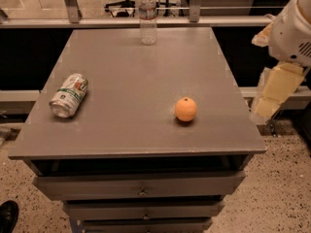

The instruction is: Move water bottle near 7up can

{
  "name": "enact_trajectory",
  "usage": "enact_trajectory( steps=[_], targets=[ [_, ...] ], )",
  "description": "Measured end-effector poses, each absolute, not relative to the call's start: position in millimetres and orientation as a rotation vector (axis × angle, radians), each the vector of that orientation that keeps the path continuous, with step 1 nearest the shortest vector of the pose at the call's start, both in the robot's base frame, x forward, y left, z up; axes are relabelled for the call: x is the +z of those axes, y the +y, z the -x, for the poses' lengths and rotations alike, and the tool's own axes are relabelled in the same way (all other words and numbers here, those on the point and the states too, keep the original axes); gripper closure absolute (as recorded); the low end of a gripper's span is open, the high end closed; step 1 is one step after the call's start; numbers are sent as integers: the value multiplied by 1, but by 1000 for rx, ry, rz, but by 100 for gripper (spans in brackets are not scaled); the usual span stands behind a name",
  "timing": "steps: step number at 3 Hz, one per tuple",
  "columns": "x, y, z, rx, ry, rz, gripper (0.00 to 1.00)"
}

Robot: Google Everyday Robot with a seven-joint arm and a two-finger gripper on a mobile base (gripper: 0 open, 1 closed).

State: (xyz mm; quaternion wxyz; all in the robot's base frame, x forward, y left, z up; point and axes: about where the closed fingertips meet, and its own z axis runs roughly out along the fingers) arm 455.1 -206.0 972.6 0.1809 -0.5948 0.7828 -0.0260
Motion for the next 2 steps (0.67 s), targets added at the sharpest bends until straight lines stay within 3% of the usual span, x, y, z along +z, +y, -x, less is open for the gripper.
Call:
enact_trajectory(
  steps=[2],
  targets=[
    [970, -161, -551, -42, 2144, 1499, 0]
  ],
)
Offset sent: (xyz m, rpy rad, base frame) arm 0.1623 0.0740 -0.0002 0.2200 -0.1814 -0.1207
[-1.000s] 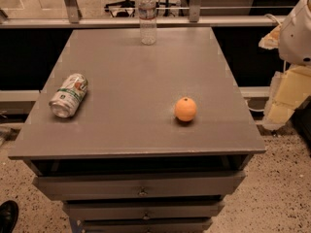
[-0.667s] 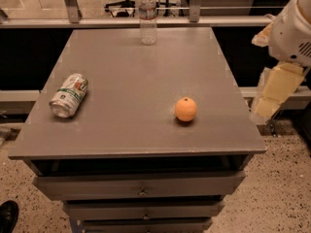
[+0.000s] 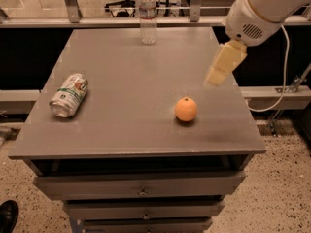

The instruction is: Move water bottle near 7up can

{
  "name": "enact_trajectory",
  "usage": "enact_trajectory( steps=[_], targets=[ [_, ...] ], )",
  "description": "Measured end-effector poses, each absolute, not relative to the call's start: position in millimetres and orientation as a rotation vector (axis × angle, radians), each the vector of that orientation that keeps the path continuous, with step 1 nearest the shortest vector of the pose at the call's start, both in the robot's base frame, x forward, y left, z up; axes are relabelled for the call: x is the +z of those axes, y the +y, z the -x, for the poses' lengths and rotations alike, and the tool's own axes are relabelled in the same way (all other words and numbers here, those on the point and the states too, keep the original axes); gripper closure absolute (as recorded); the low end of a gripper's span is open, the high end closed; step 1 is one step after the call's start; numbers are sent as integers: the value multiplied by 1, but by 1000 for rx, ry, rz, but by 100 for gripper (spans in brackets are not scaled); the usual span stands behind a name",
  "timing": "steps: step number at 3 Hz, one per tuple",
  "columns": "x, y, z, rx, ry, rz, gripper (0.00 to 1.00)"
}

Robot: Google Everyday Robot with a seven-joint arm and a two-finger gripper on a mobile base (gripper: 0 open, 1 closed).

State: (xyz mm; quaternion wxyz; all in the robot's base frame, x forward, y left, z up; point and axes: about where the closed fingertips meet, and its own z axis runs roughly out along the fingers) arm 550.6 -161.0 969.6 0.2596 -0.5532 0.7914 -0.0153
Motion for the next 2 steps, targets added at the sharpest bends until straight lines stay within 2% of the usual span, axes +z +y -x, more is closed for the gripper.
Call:
enact_trajectory(
  steps=[1, 2],
  targets=[
    [973, -135, -597, 22, 2094, 1389, 0],
    [973, -135, -597, 22, 2094, 1389, 0]
  ],
)
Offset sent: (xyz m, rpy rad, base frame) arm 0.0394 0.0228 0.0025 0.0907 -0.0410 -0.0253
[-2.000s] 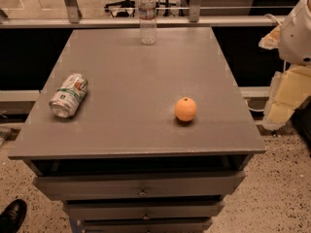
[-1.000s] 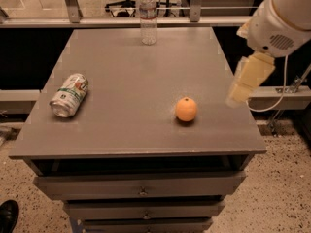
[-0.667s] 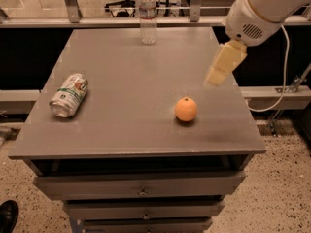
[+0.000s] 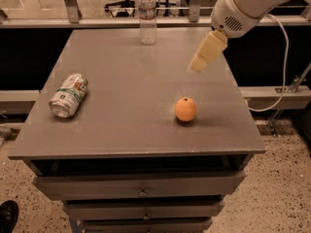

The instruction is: Move water bottle near 7up can

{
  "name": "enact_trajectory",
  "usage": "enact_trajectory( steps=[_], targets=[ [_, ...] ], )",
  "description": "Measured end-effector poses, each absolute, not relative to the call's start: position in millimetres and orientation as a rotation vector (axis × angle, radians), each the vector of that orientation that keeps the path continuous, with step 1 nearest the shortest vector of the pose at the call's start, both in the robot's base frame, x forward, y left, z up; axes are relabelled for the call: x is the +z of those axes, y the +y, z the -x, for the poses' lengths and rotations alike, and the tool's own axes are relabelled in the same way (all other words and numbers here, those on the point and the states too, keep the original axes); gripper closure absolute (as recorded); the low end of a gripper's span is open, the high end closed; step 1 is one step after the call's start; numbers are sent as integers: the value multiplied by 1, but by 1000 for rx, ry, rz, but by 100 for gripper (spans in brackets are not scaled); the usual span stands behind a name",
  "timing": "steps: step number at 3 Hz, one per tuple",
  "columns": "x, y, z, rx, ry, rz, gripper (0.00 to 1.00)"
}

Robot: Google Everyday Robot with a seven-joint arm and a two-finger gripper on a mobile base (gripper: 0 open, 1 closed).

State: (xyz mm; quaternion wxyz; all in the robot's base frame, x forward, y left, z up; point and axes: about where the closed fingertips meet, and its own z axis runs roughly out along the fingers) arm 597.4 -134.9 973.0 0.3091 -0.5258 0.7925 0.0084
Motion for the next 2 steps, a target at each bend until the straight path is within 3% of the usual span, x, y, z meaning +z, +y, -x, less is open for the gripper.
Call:
enact_trajectory(
  steps=[2],
  targets=[
    [959, -117, -651, 167, 2045, 1131, 0]
  ],
)
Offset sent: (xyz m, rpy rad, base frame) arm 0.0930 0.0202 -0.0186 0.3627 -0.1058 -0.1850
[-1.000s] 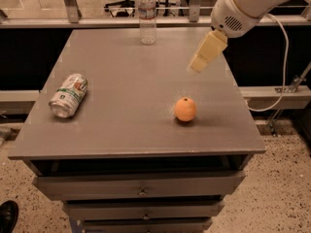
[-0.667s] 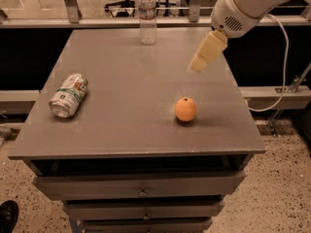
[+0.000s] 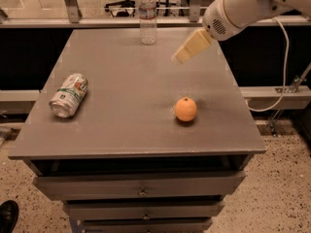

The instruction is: Move water bottle near 7up can

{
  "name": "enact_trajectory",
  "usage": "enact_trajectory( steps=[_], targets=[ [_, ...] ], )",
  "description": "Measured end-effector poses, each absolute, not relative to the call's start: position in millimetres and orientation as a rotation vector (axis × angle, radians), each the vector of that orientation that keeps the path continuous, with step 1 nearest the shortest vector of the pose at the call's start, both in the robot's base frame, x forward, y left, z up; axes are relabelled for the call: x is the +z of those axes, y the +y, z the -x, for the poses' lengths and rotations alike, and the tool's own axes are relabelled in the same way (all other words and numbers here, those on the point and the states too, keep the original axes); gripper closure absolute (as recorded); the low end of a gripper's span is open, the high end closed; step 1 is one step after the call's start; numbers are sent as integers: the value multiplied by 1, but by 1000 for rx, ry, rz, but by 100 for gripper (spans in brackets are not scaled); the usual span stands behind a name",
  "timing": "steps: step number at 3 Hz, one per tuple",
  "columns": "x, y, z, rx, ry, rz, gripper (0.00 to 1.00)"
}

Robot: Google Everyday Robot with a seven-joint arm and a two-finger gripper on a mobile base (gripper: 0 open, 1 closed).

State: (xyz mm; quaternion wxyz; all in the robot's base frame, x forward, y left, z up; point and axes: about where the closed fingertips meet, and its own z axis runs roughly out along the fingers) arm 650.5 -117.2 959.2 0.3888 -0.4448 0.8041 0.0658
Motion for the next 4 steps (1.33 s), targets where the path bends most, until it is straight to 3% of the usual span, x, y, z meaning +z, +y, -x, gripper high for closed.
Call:
enact_trajectory(
  steps=[2, 4],
  targets=[
    [963, -85, -756, 270, 1863, 900, 0],
    [951, -52, -828, 289, 1790, 838, 0]
  ],
)
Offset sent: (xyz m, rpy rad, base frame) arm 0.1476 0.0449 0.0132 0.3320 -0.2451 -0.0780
